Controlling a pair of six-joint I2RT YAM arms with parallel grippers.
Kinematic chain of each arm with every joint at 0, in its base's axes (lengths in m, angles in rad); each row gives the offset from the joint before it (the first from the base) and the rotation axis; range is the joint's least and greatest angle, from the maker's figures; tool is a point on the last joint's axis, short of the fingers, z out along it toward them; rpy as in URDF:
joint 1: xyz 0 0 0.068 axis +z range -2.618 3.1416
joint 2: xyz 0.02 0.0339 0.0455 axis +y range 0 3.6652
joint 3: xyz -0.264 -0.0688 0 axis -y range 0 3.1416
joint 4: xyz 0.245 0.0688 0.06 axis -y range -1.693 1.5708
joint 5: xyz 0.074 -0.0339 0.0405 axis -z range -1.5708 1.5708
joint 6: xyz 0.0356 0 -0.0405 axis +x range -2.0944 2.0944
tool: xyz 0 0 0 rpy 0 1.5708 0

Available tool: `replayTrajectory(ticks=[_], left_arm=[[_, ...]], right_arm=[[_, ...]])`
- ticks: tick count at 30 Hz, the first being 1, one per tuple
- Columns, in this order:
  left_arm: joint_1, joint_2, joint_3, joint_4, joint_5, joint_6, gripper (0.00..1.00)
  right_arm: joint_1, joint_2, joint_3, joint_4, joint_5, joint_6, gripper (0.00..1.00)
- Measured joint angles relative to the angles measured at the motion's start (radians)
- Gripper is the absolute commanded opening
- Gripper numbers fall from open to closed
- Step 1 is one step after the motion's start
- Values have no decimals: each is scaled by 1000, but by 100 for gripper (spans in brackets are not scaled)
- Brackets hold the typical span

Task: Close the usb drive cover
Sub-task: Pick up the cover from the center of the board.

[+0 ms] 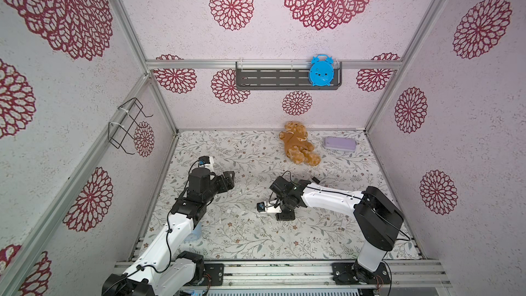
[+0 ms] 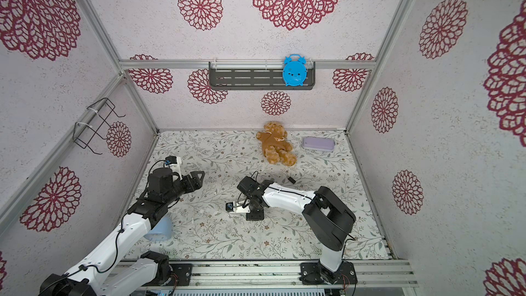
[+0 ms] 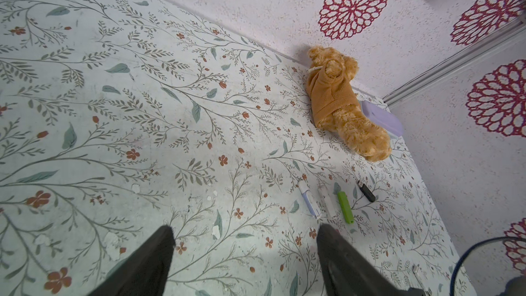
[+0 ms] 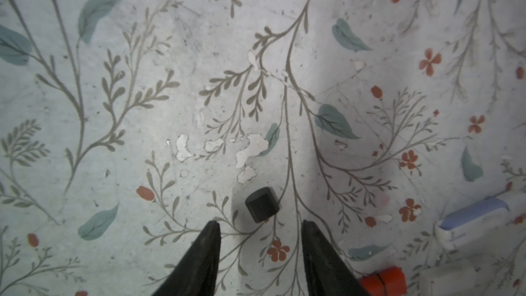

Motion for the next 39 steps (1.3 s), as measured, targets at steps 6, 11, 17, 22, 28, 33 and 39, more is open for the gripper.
replayTrajectory(ticks=[6,11,17,22,28,33,39], left_arm=[[9,-2,-5,-1,16,13,82],[13,-2,-7,-1,26,15,82],[15,14,-7,3,38,15,82],[16,19,-7,3,49,16,82],[16,19,-9,3,49,19,82],[16,19,-13,4,51,19,82],[16,19,-13,4,53,19,82]], right_arm=[[0,42,34,-15,1,-2,50],[0,55,36,-16,2,-2,49],[-2,73,39,-17,-1,1,48],[-8,76,41,-24,-10,6,44],[-11,76,41,-43,-28,26,39],[-11,76,40,-47,-38,44,37],[-11,76,40,-49,-40,55,40]])
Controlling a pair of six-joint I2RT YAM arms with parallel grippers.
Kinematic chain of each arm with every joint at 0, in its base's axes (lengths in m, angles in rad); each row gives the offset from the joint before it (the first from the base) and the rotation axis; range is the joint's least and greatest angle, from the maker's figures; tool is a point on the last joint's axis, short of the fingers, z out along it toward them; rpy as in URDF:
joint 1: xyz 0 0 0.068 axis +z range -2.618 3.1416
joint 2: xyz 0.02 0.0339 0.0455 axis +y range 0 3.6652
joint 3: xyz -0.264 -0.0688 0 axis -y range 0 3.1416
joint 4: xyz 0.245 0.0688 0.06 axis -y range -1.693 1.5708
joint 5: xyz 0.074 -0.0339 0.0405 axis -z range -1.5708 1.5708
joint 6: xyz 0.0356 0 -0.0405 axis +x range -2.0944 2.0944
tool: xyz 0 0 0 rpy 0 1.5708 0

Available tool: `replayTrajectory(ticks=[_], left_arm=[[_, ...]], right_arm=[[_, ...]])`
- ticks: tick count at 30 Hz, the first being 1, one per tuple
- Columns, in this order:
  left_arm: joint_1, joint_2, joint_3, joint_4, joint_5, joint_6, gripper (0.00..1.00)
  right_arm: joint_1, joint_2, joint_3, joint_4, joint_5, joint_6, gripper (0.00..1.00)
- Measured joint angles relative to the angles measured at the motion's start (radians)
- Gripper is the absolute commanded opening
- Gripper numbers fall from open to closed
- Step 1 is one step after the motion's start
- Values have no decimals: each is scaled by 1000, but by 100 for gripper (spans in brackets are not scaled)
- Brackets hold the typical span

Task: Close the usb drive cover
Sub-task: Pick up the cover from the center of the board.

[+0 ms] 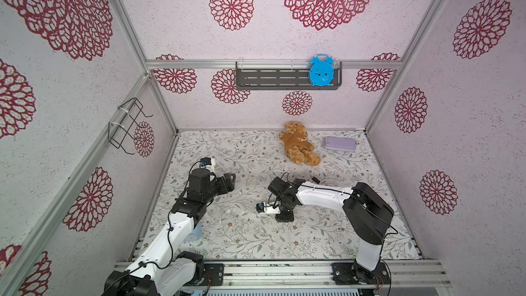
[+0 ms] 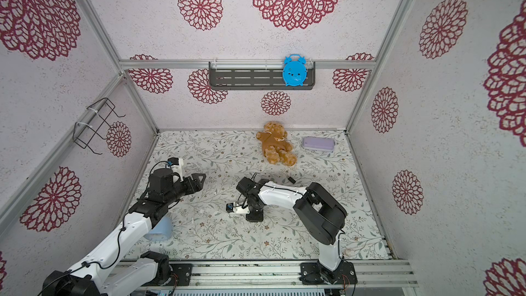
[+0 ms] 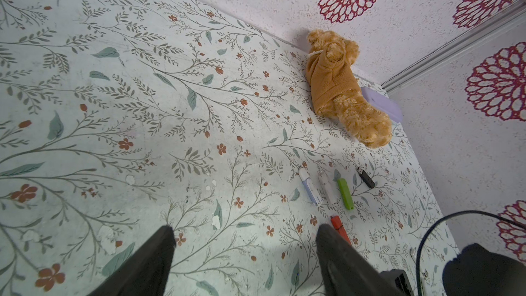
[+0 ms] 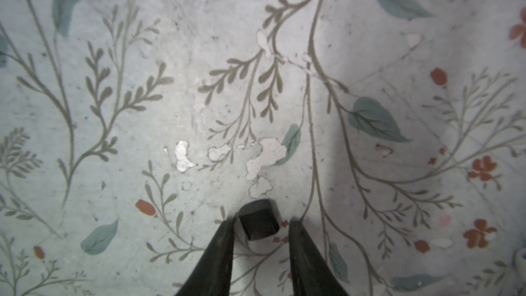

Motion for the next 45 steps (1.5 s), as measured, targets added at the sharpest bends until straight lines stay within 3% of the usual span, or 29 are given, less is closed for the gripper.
replayTrajectory(ticks=[17,36,45], left_arm=[[2,15,0,3,22,0,82],[2,19,0,6,26,-1,82],[2,26,0,7,51,-12,82]], right_arm=[[0,5,3,0,-12,0,39],[-1,1,-2,22,-2,26,20],[-9,-78,-81,68,13,97,19]])
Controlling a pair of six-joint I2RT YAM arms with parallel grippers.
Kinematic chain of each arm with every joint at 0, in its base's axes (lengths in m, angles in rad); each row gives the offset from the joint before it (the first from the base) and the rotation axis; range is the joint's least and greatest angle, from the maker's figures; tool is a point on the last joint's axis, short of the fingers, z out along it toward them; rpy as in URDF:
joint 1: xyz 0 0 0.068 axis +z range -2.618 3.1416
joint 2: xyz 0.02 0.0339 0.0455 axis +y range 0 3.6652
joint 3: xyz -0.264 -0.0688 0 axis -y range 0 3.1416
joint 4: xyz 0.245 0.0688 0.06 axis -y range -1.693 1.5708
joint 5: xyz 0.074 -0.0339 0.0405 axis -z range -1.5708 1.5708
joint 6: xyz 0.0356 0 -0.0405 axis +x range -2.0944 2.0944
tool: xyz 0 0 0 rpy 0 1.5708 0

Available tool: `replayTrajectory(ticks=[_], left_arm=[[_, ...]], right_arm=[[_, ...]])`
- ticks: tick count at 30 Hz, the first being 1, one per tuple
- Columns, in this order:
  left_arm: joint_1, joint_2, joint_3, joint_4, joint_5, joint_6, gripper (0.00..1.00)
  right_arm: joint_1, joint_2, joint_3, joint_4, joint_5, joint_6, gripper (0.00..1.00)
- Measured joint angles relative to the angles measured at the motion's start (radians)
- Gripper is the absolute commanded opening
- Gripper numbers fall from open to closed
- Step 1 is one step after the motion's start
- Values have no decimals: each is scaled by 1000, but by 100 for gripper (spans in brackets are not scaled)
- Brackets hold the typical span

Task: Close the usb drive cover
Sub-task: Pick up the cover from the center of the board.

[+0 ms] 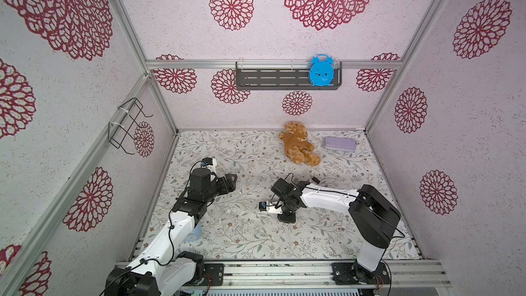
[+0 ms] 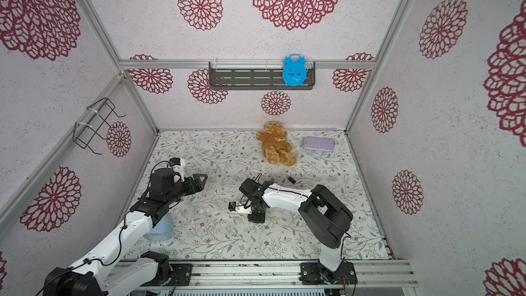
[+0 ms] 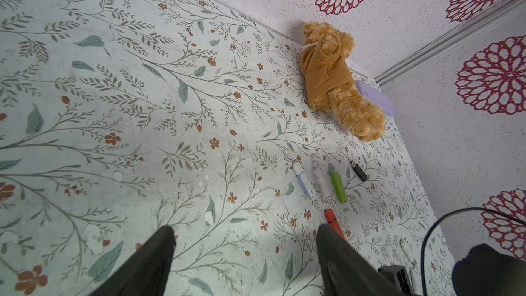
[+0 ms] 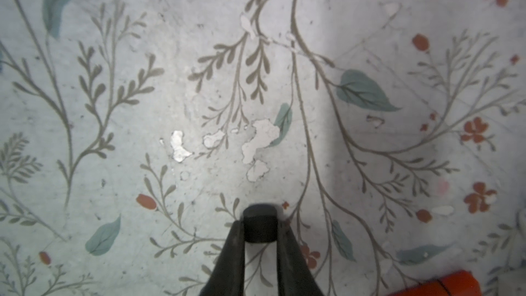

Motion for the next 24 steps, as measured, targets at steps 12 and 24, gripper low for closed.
replayTrajectory(ticks=[12,24], left_arm=[[-6,189,70,86,292,-72,76],[-188,457,128,293,586,-208,67]], right_arm=[[-55,-287,-116,177,38,105,19],[-57,-372,-129,288,95,149,19]])
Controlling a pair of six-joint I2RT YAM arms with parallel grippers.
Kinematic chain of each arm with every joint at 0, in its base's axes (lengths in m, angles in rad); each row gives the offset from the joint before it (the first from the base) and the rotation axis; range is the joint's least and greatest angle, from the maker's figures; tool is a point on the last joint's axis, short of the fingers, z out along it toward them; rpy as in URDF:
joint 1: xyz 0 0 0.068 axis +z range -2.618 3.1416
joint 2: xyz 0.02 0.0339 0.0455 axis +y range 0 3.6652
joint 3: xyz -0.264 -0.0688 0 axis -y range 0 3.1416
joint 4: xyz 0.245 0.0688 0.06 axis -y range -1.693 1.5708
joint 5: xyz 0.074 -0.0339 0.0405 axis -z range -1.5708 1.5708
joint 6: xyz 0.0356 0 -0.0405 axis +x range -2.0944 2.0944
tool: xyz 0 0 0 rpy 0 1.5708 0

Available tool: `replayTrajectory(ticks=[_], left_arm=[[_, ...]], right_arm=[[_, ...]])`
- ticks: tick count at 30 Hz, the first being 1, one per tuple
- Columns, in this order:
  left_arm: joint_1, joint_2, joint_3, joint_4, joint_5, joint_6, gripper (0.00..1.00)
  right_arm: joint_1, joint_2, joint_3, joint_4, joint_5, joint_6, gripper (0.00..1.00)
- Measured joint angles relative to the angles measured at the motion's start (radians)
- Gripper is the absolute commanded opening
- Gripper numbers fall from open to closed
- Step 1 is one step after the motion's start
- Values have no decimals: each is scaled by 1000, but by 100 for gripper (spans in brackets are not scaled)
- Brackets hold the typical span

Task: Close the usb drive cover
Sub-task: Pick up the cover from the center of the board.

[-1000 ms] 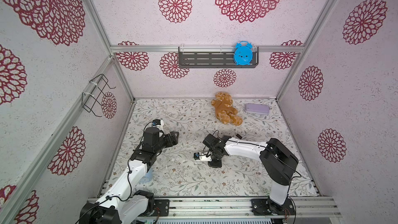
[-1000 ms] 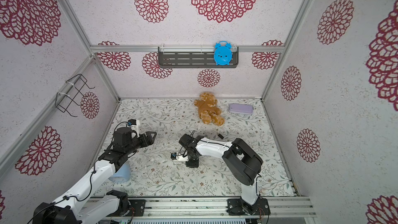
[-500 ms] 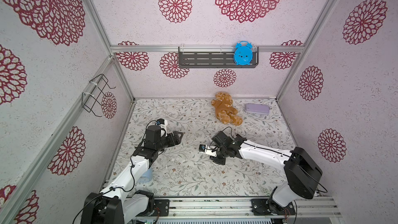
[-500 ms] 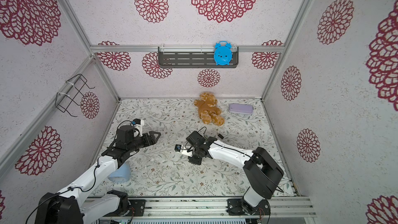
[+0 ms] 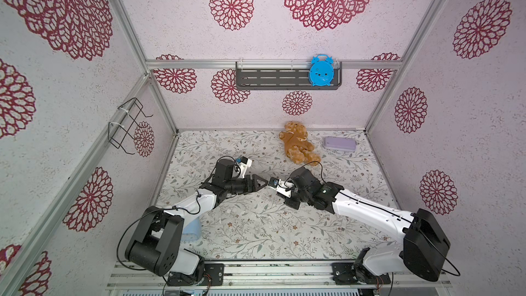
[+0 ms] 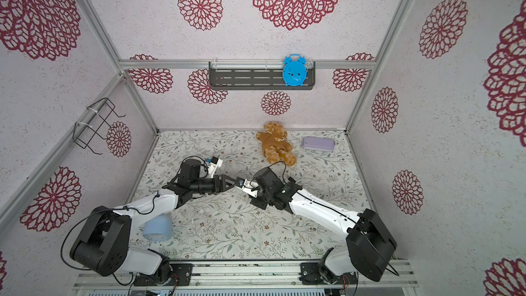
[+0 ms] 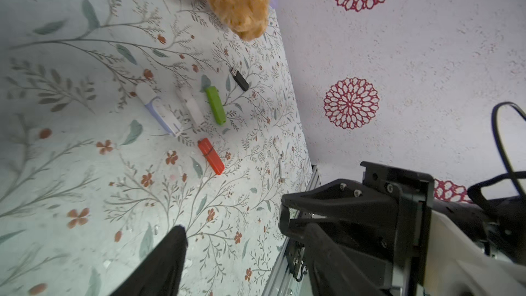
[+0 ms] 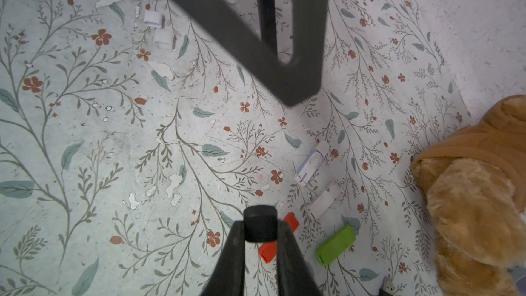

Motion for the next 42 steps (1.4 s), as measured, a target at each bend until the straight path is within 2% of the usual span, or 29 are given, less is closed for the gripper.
replayTrajectory(ticks=[5,16,20,30,35,42], left_arm=[[-27,32,2,61,42,-39,64],[-45,82,56,111,98,-65,50],[-53,96,59,113,113,-70,48],[-64,113,60,113,126,-72,44],[-65,121,70,117,138,-71,36],[-66,124,70,118,146,-71,30]], right_arm=[[0,-5,-1,16,8,7,19],[0,-10,-14,68,6,26,19],[0,-10,-19,74,7,32,19],[0,-11,-19,102,13,43,19],[0,-11,-20,109,23,53,19],[0,-11,-29,125,30,60,19]])
